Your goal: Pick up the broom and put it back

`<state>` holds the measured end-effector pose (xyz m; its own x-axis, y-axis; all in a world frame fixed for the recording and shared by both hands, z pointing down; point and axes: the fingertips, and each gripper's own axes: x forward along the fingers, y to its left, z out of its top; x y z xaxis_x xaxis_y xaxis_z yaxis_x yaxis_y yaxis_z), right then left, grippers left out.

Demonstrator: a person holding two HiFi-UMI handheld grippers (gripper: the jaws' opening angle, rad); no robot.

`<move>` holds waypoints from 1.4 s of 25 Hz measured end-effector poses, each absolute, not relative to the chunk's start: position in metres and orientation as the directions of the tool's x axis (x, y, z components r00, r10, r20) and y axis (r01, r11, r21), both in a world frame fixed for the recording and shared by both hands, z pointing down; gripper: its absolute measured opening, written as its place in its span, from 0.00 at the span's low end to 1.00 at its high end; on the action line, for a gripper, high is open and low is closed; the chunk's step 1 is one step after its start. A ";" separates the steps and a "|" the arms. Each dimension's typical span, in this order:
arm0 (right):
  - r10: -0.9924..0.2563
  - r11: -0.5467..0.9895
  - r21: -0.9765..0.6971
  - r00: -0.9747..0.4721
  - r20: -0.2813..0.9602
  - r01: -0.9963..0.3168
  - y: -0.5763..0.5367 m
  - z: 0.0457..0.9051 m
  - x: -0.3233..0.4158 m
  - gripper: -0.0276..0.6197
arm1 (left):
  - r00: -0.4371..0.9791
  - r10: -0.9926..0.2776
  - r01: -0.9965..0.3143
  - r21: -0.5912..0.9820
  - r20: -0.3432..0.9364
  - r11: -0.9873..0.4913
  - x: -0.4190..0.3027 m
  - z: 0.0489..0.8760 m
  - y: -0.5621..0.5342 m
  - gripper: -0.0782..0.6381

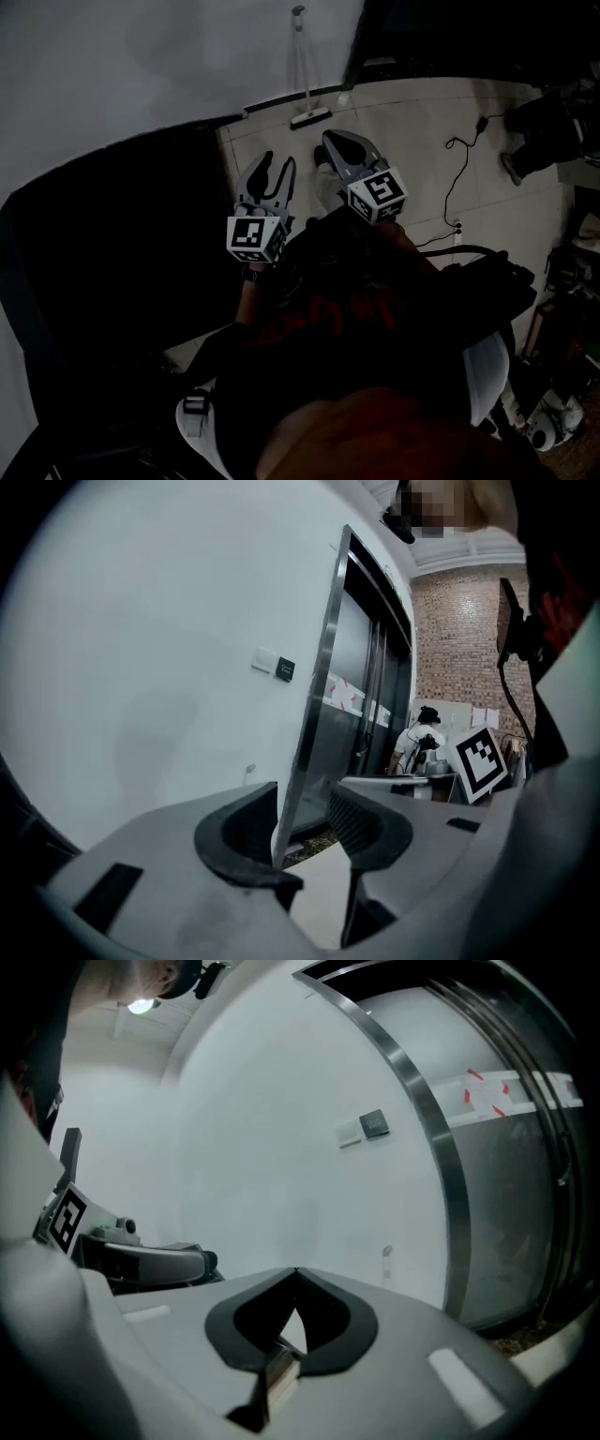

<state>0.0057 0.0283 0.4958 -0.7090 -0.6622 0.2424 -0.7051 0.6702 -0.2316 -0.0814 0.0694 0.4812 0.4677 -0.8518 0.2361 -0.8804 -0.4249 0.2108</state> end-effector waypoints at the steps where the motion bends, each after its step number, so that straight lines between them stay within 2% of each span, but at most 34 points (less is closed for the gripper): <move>1: -0.648 0.692 -0.216 -0.725 0.235 -0.689 0.012 0.497 0.000 0.05 | 0.457 -0.856 -0.886 0.203 0.242 -0.416 -0.082 0.482 0.052 0.35; 6: -0.578 0.774 -0.144 -0.781 0.237 -0.617 -0.066 0.495 -0.023 0.05 | 0.424 -0.867 -0.905 0.152 0.262 -0.396 -0.078 0.474 -0.037 0.35; 13: -0.524 0.787 -0.216 -0.810 0.262 -0.578 -0.158 0.513 -0.028 0.05 | 0.372 -0.869 -0.928 0.133 0.326 -0.347 -0.078 0.476 -0.116 0.35; 16: -0.544 0.752 -0.256 -0.791 0.279 -0.607 -0.181 0.523 -0.028 0.05 | 0.342 -0.876 -0.939 0.144 0.340 -0.311 -0.091 0.480 -0.133 0.35; 17: -0.561 0.729 -0.268 -0.774 0.293 -0.630 -0.188 0.527 -0.026 0.08 | 0.335 -0.877 -0.942 0.146 0.343 -0.303 -0.095 0.481 -0.137 0.35; 20: -0.602 0.657 -0.286 -0.714 0.357 -0.697 -0.213 0.549 -0.017 0.24 | 0.322 -0.882 -0.946 0.147 0.344 -0.289 -0.104 0.480 -0.152 0.35; 21: -0.610 0.639 -0.288 -0.698 0.376 -0.713 -0.223 0.560 -0.013 0.26 | 0.314 -0.886 -0.949 0.146 0.342 -0.280 -0.107 0.479 -0.156 0.35; 28: -0.597 0.576 -0.147 -0.537 0.596 -0.804 -0.324 0.689 -0.019 0.32 | 0.198 -0.892 -0.979 0.127 0.407 -0.160 -0.145 0.492 -0.141 0.35; 32: -0.511 0.540 -0.063 -0.386 0.768 -0.839 -0.373 0.807 -0.012 0.35 | 0.111 -0.883 -0.991 0.124 0.455 -0.060 -0.160 0.510 -0.124 0.35; 35: -0.451 0.543 -0.038 -0.330 0.829 -0.839 -0.386 0.864 -0.025 0.36 | 0.075 -0.871 -0.993 0.117 0.486 -0.020 -0.175 0.512 -0.100 0.34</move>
